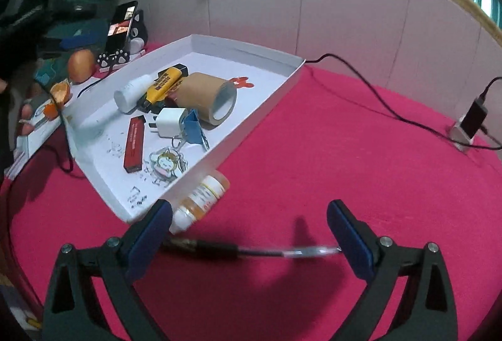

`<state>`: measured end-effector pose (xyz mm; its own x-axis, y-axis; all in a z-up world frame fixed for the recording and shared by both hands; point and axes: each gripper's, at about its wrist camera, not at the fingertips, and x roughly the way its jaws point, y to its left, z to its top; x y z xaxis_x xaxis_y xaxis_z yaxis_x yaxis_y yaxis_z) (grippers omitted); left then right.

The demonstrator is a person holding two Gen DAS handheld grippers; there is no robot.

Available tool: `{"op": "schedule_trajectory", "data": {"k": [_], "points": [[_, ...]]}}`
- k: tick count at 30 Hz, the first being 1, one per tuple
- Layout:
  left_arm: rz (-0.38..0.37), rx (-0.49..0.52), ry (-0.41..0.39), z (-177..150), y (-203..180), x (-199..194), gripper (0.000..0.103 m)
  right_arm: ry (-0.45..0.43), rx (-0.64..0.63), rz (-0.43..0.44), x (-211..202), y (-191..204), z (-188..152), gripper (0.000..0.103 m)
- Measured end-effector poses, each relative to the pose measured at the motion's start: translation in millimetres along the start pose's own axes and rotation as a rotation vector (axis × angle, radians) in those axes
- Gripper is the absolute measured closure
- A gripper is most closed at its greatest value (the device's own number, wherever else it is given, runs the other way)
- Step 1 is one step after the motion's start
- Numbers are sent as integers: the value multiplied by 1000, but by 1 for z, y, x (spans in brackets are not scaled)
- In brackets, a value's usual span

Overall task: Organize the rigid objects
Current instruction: 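Lower both items into the tray and open both tools, then grasp the amber dropper bottle with the right tool and lift it, then grasp the clear pen with the left tool and lift it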

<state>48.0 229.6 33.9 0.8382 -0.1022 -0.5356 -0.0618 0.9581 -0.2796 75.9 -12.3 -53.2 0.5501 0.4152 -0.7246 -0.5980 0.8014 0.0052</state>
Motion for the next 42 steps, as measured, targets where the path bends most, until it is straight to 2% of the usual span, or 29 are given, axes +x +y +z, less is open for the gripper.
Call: {"op": "schedule_trajectory", "data": {"k": [2,10,13,18,21,23,24,25,27,30,31,32,34,37,40,42], "points": [[-2,-1,-4,0,-1,-2,1,12,5,-22,6,-1,-4,4],[-6,-2,-11,0,-5,-3,1,59,114,-10,8,-4,-10,4],[-6,-2,-9,-2,-8,-4,1,79,88,-78,11,3,-10,4],[-7,8,-17,-3,-10,-7,1,46,78,-184,-1,-10,-8,4],[-13,-3,-30,-2,-10,-8,1,25,92,-102,-7,-15,-6,4],[-30,-7,-26,-3,-12,-7,1,21,55,-82,-3,-11,-2,5],[-34,-5,-22,-3,-13,-7,1,22,35,-81,1,-9,0,11],[-38,-1,-18,-3,-14,-6,1,37,23,-78,7,-8,2,28],[-50,18,-7,-4,-18,-7,1,82,32,-41,20,-8,6,51],[-63,48,1,-6,-25,-5,1,91,3,-49,26,0,6,53],[-80,56,7,-8,-29,-4,1,89,-7,-43,25,3,5,61],[-99,66,14,-9,-33,-2,1,93,-14,-44,24,5,5,64],[-132,96,28,-12,-43,2,1,89,-35,-45,23,9,3,83],[-174,168,57,-19,-62,8,1,71,-6,-53,17,0,2,84],[-217,254,97,-26,-82,16,0,4,109,-57,-9,-31,5,84],[-281,304,146,-29,-97,24,0,-55,195,-64,-34,-56,6,84]]}}
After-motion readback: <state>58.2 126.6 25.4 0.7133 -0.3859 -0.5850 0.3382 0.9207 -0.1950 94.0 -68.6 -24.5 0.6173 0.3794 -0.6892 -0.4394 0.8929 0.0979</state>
